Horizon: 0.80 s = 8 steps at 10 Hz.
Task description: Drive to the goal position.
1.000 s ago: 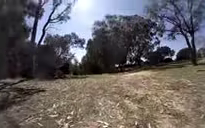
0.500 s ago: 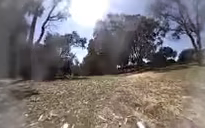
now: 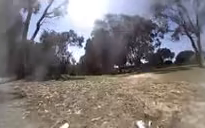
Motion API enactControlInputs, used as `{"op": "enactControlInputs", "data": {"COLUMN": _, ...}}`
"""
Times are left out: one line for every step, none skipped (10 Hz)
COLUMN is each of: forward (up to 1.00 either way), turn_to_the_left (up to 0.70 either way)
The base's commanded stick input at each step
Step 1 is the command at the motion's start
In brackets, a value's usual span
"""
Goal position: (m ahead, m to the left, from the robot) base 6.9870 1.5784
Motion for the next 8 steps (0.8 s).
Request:
{"op": "enactControlInputs", "data": {"forward": 1.00, "turn_to_the_left": 0.00}}
{"op": "enactControlInputs", "data": {"forward": 1.00, "turn_to_the_left": 0.00}}
{"op": "enactControlInputs", "data": {"forward": 1.00, "turn_to_the_left": 0.00}}
{"op": "enactControlInputs", "data": {"forward": 1.00, "turn_to_the_left": 0.00}}
{"op": "enactControlInputs", "data": {"forward": 1.00, "turn_to_the_left": 0.00}}
{"op": "enactControlInputs", "data": {"forward": 1.00, "turn_to_the_left": 0.00}}
{"op": "enactControlInputs", "data": {"forward": 1.00, "turn_to_the_left": 0.00}}
{"op": "enactControlInputs", "data": {"forward": 1.00, "turn_to_the_left": 0.00}}
